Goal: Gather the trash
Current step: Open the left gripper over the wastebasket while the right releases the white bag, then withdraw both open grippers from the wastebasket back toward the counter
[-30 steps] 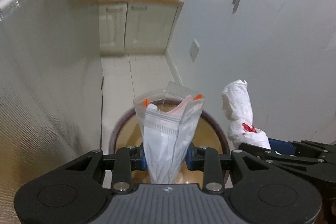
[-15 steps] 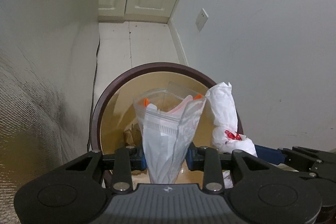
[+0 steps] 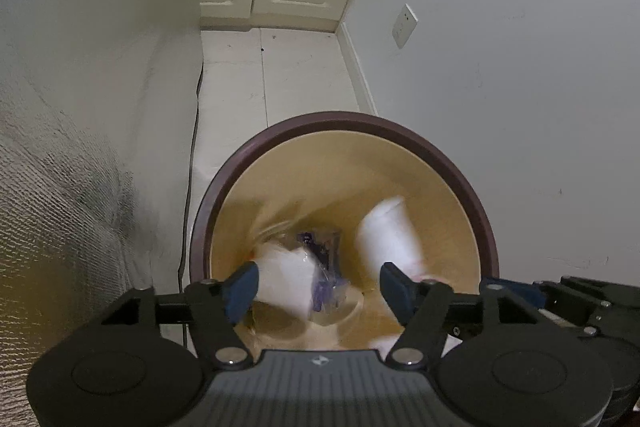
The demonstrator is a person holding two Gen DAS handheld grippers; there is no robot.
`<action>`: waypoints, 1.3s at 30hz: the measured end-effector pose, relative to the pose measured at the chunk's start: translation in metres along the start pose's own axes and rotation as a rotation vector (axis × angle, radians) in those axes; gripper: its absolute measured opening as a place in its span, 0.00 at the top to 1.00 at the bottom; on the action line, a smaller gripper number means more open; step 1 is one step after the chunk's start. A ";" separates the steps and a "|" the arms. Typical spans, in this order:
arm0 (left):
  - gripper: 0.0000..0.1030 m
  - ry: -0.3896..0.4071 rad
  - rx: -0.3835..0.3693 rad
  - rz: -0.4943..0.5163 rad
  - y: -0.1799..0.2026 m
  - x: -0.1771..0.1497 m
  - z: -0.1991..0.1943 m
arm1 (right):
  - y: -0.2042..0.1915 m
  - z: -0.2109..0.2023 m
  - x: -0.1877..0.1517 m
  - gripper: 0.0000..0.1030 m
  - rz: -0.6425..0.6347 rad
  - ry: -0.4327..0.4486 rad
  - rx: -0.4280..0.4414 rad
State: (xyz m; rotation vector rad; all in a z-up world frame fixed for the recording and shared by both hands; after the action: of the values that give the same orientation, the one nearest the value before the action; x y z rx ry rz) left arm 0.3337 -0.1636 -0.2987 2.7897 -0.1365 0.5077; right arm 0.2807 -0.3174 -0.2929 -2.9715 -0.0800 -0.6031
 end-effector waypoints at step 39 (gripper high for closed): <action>0.00 0.008 0.121 0.092 -0.014 -0.034 -0.039 | 0.008 -0.038 -0.023 0.20 -0.005 0.045 -0.046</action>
State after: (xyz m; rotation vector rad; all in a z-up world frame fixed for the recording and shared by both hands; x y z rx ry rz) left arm 0.2913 -0.1365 -0.2802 2.9098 -0.2416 0.5670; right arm 0.2452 -0.3308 -0.2675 -3.0007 -0.0715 -0.6819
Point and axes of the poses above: each gripper's, at about its wrist camera, not at the fingertips, and z roughly the way its jaws point, y to its right, x to its top, the point moved 4 cm from there along z, roughly the way its jaws point, and after that the axes turned 6 degrees about -z, right-handed, at the moved point
